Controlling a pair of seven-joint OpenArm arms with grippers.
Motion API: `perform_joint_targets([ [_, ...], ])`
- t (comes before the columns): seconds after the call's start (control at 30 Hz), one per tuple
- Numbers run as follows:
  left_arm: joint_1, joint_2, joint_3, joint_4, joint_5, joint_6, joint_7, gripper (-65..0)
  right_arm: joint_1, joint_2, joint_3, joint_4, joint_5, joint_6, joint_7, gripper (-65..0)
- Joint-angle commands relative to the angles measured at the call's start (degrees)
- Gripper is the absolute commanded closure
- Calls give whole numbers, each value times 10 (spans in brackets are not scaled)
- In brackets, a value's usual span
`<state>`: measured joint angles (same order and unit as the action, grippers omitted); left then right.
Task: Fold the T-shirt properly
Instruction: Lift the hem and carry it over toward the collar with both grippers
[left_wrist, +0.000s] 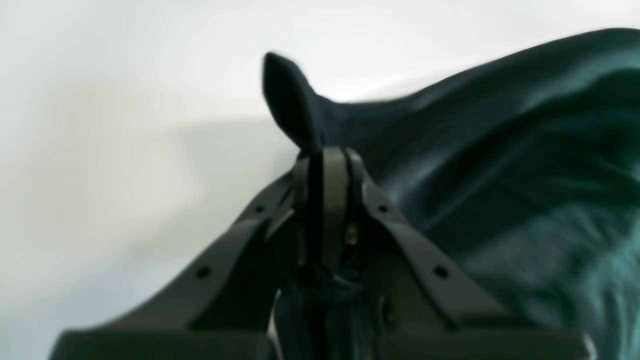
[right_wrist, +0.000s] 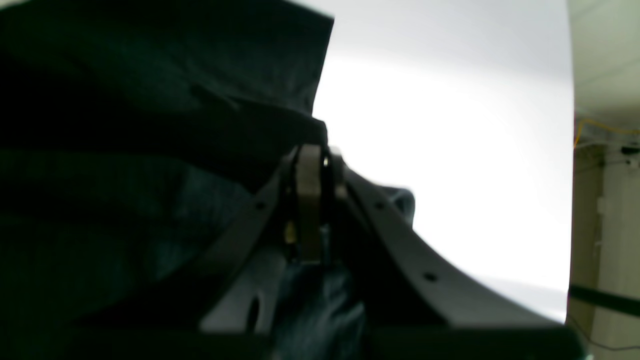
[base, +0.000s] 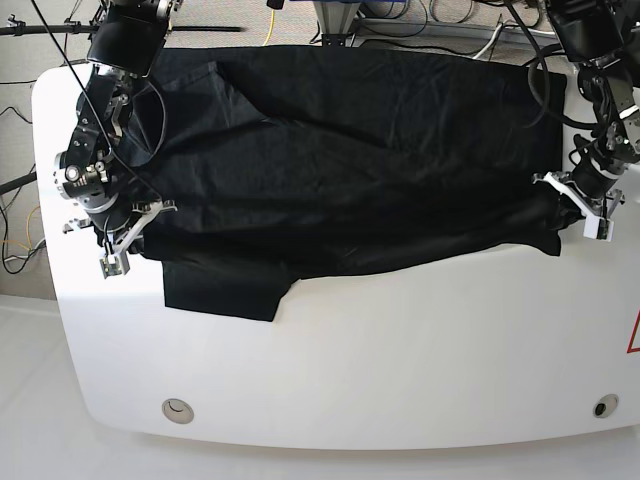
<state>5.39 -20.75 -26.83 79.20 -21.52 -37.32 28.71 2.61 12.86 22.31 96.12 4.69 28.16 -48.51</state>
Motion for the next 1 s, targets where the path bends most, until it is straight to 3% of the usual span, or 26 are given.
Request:
perform_joint_targets([
  [0.0,3,-12,-10,28,-9,3,-8,0,3,9,4,23,1,0,5,0],
  [0.4,56,-10,-31,84,-18,-4,4,0,-45,11,10,78,-1,2,-22,0],
  [0.97,114,-27,-63,98,-45,-2,8,0,-126,9,9,139,-3,0,-13,0],
])
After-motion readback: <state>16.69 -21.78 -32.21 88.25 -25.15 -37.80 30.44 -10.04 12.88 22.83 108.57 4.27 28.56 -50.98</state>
